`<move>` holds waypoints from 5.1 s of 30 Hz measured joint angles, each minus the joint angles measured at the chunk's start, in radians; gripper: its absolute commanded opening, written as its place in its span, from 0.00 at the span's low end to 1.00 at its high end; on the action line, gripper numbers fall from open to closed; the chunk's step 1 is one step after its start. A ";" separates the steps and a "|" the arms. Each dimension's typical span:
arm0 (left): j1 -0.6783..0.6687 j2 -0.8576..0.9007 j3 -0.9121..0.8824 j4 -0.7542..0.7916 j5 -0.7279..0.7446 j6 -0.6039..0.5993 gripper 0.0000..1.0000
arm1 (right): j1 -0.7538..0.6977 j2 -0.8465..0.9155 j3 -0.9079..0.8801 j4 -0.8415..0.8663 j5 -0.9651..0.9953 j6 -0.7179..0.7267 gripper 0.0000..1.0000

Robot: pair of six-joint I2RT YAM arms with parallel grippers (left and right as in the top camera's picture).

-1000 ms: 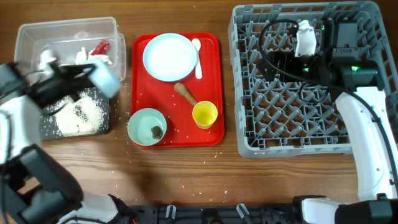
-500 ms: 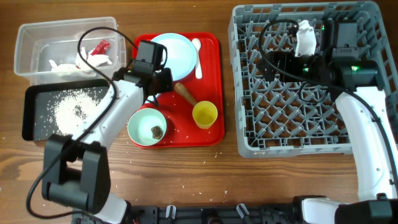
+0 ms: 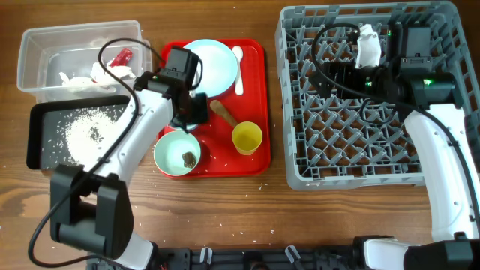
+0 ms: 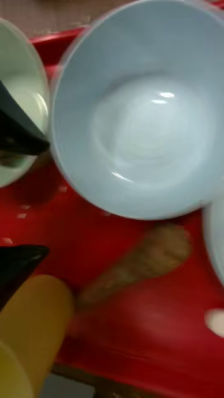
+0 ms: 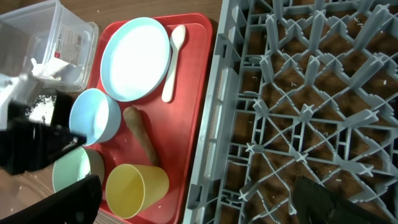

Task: Sort waste into correct bins and load items into the dishwasher rack

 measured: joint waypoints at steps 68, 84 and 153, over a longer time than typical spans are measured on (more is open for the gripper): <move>-0.076 -0.243 -0.219 -0.083 -0.058 -0.036 0.04 | 0.000 0.001 0.000 0.024 0.000 0.000 1.00; -0.164 -0.166 -0.143 0.174 -0.059 -0.069 0.64 | 0.000 0.001 0.000 0.022 0.000 0.000 1.00; 0.632 -0.131 -0.120 0.188 0.077 -0.094 0.61 | 0.000 0.002 0.000 0.031 0.000 0.011 1.00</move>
